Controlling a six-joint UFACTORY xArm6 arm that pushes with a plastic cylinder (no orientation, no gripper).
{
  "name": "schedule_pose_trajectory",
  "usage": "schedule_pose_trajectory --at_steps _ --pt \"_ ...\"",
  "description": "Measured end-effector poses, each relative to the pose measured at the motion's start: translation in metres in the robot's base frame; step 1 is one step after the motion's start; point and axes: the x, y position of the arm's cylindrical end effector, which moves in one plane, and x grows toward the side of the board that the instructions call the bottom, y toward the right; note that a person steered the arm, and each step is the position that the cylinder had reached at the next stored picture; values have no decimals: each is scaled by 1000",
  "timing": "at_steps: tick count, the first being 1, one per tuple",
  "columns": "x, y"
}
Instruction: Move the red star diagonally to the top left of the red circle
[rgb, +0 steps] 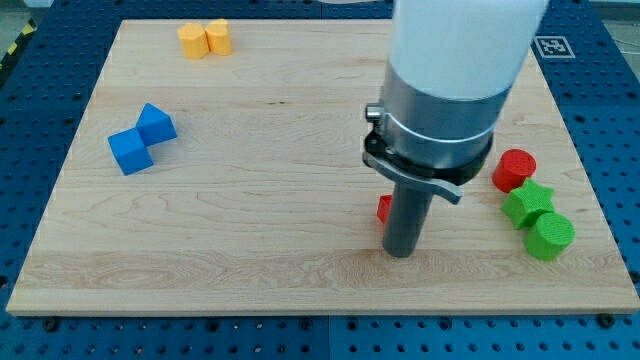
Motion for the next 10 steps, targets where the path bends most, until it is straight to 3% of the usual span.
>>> schedule_pose_trajectory --at_steps 6,7,8,10 --pt "-69 5" --pt "-71 -25" --pt "-92 -22" --pt "-95 12"
